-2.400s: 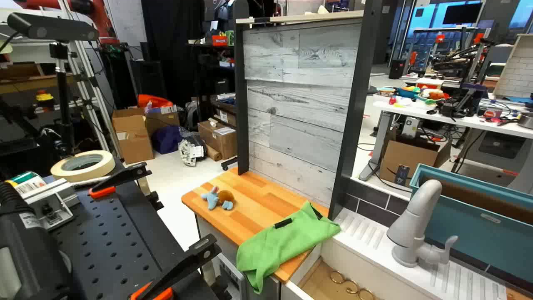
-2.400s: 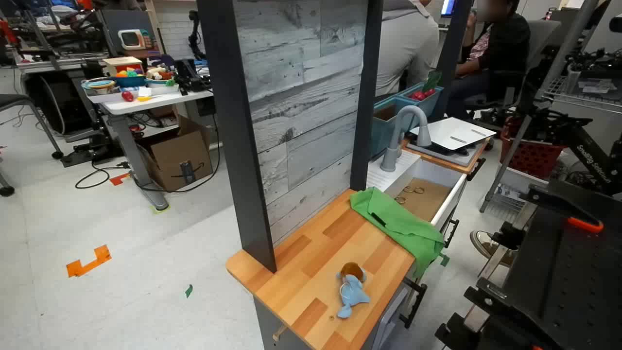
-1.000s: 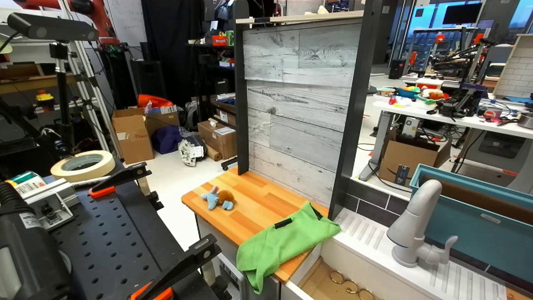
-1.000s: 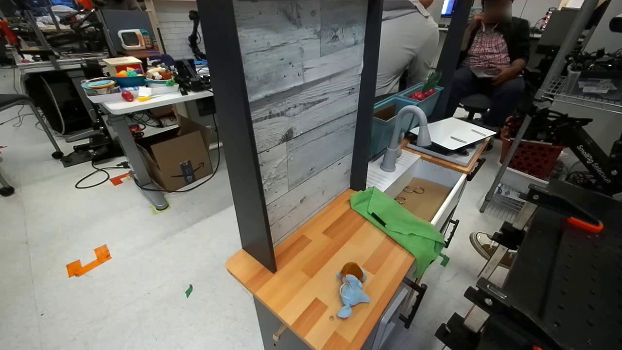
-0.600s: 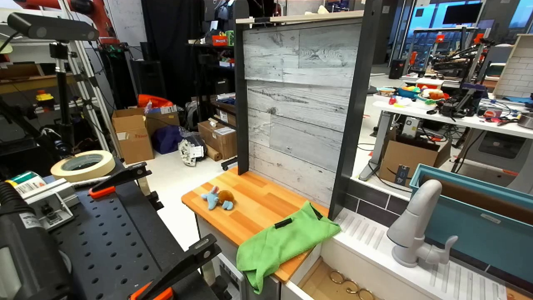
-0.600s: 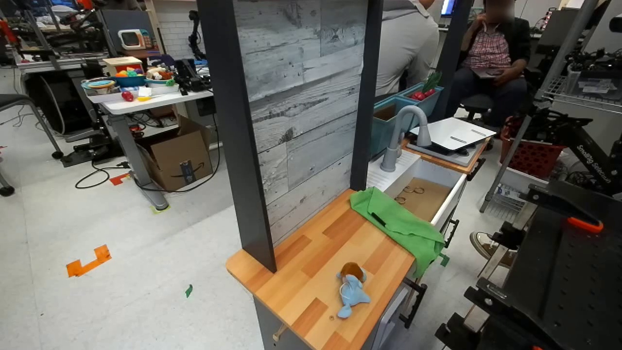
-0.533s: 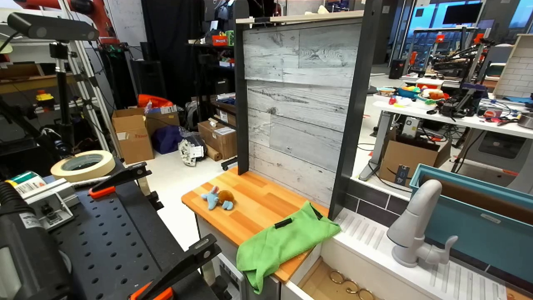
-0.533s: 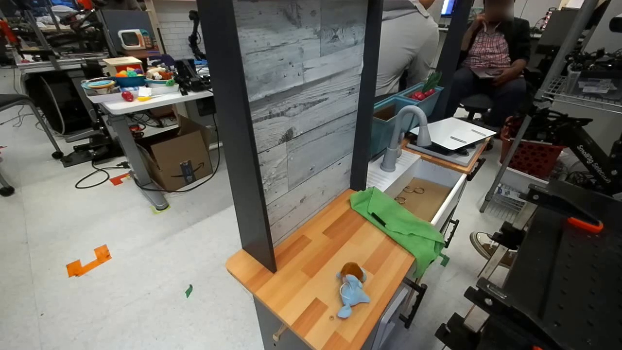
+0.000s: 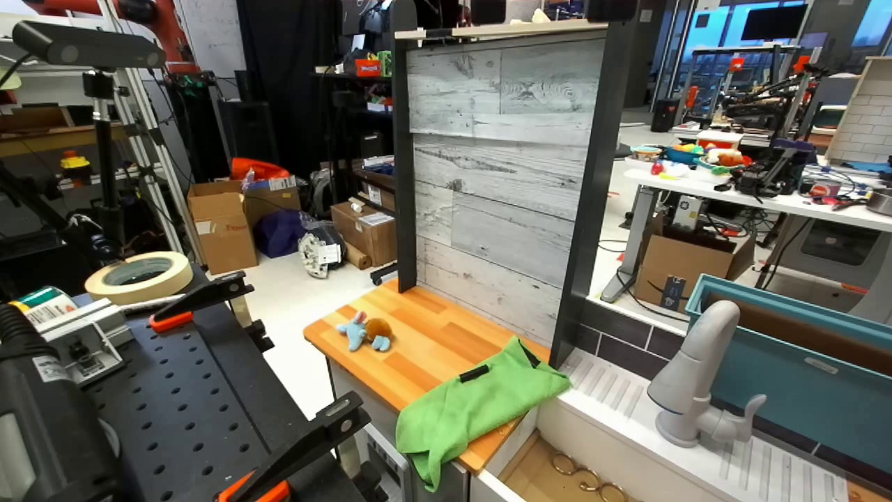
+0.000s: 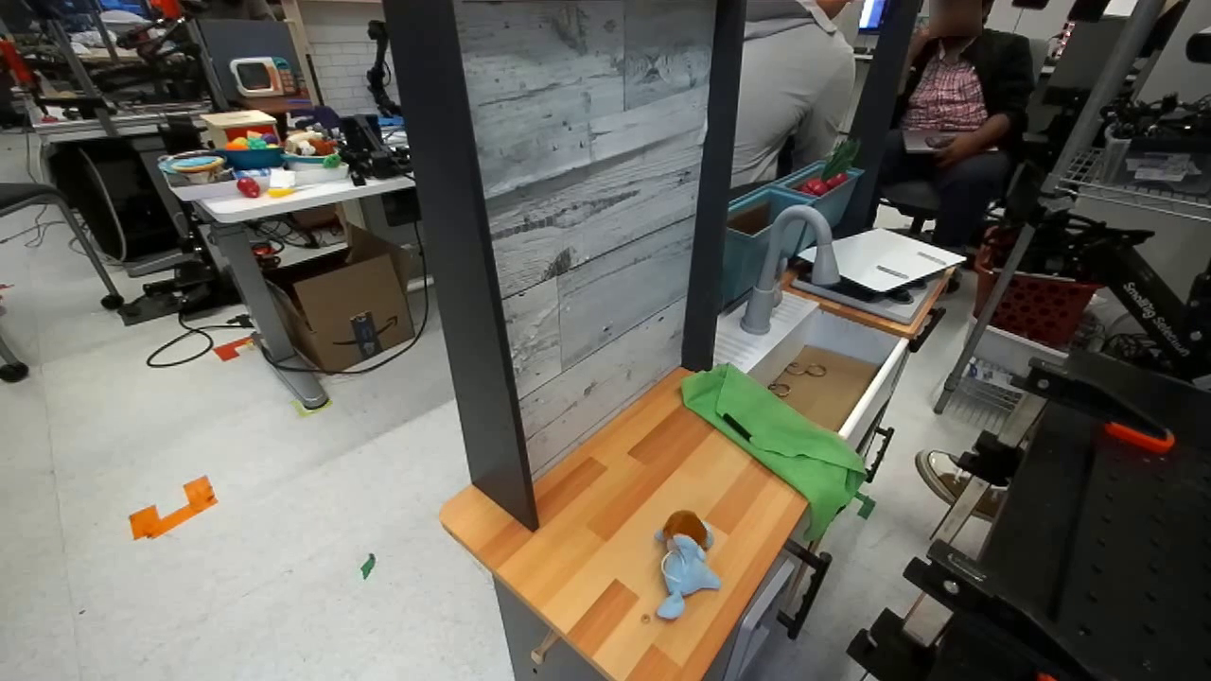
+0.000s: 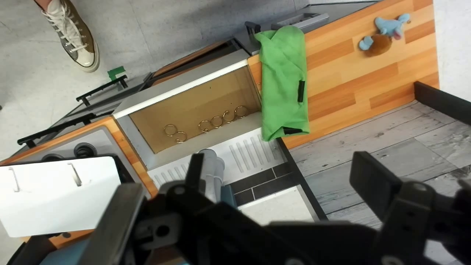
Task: Move the faucet of the sink slightly to the left.
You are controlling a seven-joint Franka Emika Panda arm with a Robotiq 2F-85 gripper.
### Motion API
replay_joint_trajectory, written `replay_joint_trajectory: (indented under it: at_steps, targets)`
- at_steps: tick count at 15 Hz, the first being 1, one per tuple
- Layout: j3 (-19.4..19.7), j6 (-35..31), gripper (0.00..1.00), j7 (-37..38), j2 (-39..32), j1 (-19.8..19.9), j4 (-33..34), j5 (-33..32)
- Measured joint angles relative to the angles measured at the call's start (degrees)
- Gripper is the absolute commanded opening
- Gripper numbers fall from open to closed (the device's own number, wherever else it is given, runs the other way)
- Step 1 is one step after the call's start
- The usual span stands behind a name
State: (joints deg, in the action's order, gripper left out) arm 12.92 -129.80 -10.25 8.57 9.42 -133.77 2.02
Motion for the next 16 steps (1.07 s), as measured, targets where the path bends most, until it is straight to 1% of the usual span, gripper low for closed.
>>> replay_joint_trajectory:
  at_steps: [2,5,9,13,16]
  targets:
    - [0.36,-0.96,1.0,-1.34,-2.71,0.13,1.51,0.78]
    - [0.36,-3.64,1.0,-1.45,-7.83,0.45,3.88,0.8]
    - [0.36,-9.65,1.0,-1.42,-15.72,0.96,6.76,0.8]
    - [0.31,-14.56,1.0,-0.47,-23.37,1.35,10.44,0.78]
    - [0.28,-16.2,1.0,1.2,-28.77,1.64,13.85,0.69]
